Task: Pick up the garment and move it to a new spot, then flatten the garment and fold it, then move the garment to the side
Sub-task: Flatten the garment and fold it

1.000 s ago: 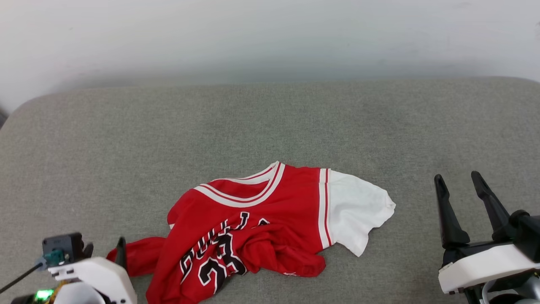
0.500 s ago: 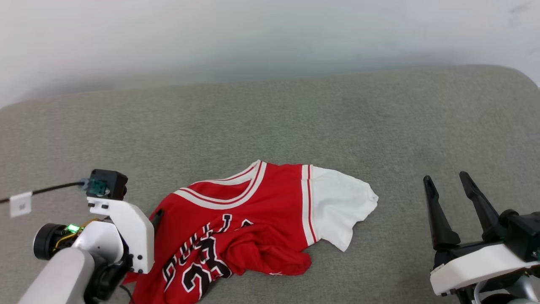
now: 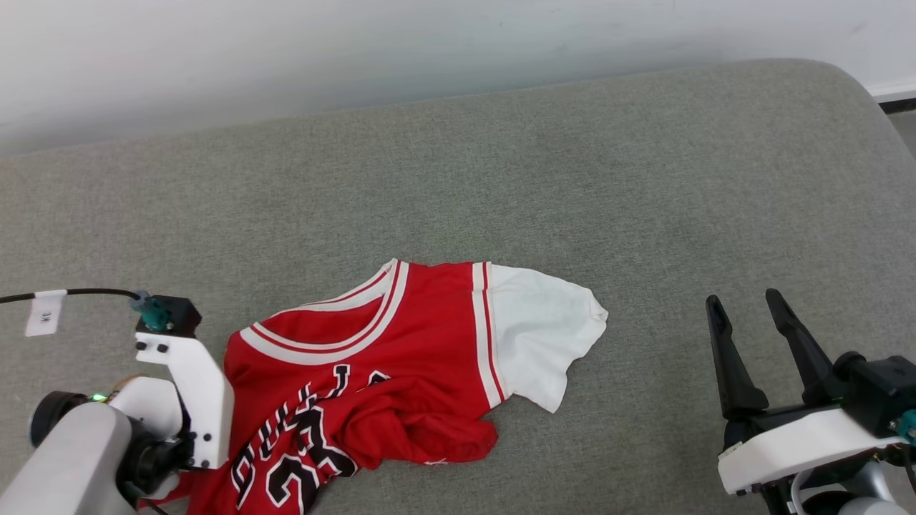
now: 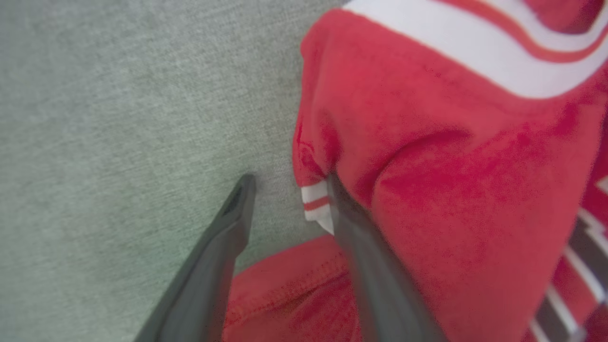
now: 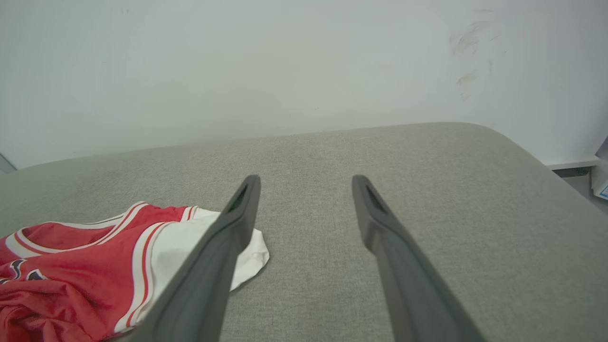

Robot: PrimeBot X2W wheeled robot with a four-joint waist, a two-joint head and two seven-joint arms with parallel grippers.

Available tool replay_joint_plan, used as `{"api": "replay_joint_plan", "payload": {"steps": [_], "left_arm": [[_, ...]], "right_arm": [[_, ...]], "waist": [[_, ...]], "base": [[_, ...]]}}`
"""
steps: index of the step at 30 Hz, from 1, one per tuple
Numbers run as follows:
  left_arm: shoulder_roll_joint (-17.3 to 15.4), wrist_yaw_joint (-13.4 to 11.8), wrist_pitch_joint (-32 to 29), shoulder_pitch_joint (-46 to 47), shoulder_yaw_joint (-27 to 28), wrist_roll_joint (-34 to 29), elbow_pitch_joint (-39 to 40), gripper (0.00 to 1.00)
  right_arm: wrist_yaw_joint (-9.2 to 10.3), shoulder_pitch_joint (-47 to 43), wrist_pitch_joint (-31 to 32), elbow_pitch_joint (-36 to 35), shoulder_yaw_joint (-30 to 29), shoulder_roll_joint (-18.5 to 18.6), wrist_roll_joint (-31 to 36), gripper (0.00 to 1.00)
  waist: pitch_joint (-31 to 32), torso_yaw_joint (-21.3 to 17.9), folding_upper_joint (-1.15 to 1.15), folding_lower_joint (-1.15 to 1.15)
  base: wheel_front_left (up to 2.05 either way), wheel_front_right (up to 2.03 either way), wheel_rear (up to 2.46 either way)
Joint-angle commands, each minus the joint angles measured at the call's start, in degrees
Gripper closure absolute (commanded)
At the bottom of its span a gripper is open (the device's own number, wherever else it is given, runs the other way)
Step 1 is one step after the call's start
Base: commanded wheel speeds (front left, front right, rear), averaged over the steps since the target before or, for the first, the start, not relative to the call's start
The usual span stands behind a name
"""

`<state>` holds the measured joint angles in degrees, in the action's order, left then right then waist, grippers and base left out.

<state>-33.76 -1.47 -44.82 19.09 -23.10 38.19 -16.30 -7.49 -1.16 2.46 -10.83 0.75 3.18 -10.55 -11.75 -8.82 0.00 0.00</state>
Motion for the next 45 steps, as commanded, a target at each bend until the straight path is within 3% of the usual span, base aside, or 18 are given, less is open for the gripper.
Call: {"api": "replay_joint_plan", "payload": {"steps": [1, 5, 16, 25, 29, 33, 34, 35, 36, 40, 45], "left_arm": [[2.0, 0.4, -1.3, -2.3, -2.2, 0.5, -2.5, 1.0], [2.2, -0.3, 2.4, -1.0, -1.4, -0.7, -2.4, 1.0], [2.6, -7.0, 19.7, 3.6, 1.8, -9.2, 8.2, 1.0], [7.5, -6.5, 18.8, -2.7, -8.9, -13.1, 21.1, 1.0], [11.0, -4.7, 17.0, -6.9, -15.3, -12.1, 21.5, 1.0], [13.3, -4.6, 16.9, -10.0, -18.0, -11.0, 18.9, 1.0], [13.6, -4.6, 17.4, -10.3, -18.2, -11.1, 18.3, 0.66], [13.9, -4.8, 18.0, -10.5, -18.3, -11.0, 17.9, 0.04], [14.1, -5.0, 18.8, -10.5, -18.1, -11.2, 17.7, 0.0], [14.0, -5.6, 22.6, -8.7, -17.0, -12.7, 19.4, 0.0], [11.5, -6.1, 23.5, -6.5, -13.9, -13.2, 23.0, 0.0]], "right_arm": [[0.01, 0.9, -0.4, 0.2, -0.1, -0.2, 0.0, 0.0], [0.01, 1.2, -0.6, 0.7, -0.4, -0.2, 0.3, 0.0], [0.01, -0.3, 0.2, 0.7, -1.0, -0.2, 0.9, 0.0], [0.01, -1.3, 1.1, -0.8, -1.5, -0.3, 1.2, 0.0], [0.01, -1.4, 1.3, -1.6, -1.3, -0.3, 1.4, 0.0], [0.01, -1.4, 1.1, -2.4, -1.0, -0.3, 1.4, 0.0], [0.01, -1.4, 1.0, -2.5, -1.1, -0.3, 1.4, 0.0], [0.01, -1.4, 1.0, -2.6, -1.0, -0.4, 1.5, 0.0], [0.01, -1.5, 1.0, -2.7, -1.0, -0.4, 1.5, 0.0], [0.01, -1.7, 1.2, -2.9, -1.1, -0.4, 1.4, 0.0], [0.01, -1.7, 1.4, -2.7, -1.0, -0.4, 1.0, 0.0]], "waist": [[0.0, -0.1, 0.0, 0.0], [0.5, 0.3, 0.0, 0.0], [5.0, 2.3, 0.0, 0.0], [6.3, 2.8, 0.0, 0.0], [6.0, 3.0, 0.0, 0.0], [5.7, 3.3, 0.0, 0.0], [5.7, 3.4, 0.0, 0.0], [5.8, 3.6, 0.0, 0.0], [5.8, 3.7, 0.0, 0.0], [6.1, 4.7, 0.0, 0.0], [6.8, 5.4, 0.0, 0.0]], "base": [[0.0, 0.0, 0.0], [0.0, 0.0, 0.0], [0.0, 0.0, 0.0], [0.0, 0.0, 0.0], [0.0, 0.0, 0.0], [0.0, 0.0, 0.0], [0.0, 0.0, 0.0], [0.0, 0.0, 0.0], [0.0, 0.0, 0.0], [0.0, 0.0, 0.0], [0.0, 0.0, 0.0]]}}
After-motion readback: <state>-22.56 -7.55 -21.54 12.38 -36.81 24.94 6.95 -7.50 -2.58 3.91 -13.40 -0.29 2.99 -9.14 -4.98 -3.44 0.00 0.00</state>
